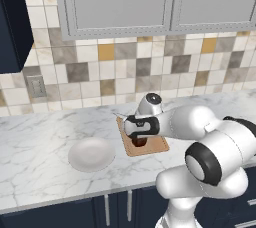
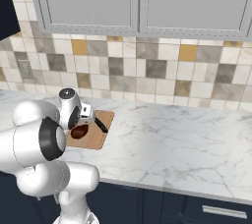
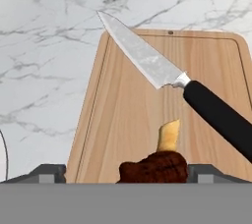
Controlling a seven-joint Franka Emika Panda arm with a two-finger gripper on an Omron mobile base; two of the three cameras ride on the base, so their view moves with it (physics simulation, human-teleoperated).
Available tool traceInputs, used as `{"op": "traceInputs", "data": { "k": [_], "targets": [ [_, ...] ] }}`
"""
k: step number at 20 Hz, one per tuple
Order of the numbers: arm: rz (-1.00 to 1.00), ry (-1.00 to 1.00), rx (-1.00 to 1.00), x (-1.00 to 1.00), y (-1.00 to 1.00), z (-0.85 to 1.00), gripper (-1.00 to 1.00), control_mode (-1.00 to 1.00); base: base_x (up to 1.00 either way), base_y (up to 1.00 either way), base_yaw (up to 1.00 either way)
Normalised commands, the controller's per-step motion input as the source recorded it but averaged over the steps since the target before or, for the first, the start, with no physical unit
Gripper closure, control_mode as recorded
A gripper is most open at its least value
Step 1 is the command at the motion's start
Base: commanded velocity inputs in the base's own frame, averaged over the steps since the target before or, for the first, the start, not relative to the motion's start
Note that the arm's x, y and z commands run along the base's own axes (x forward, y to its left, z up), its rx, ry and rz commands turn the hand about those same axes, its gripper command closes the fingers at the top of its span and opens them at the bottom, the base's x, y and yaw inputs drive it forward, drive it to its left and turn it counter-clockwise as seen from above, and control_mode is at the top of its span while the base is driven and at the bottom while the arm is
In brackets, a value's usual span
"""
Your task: Pick up the knife from the drawer and place it on the cutting board. Then place the meat from the plate to the cutting board.
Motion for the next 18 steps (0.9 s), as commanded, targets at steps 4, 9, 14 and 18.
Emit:
{"op": "traceInputs", "data": {
  "k": [4, 9, 14, 18],
  "targets": [
    [0.0, 0.0, 0.01, -0.39, -0.01, 0.13, -1.0, -1.0, 0.0, 0.0, 0.0],
    [0.0, -0.06, 0.03, -1.0, -0.1, 0.2, -1.0, -1.0, 0.0, 0.0, 0.0],
    [0.0, -0.37, 0.07, -1.0, -0.02, 1.0, -1.0, -1.0, 0.0, 0.0, 0.0],
    [0.0, -0.38, 0.1, -1.0, 0.0, 1.0, -1.0, -1.0, 0.0, 0.0, 0.0]
  ]
}}
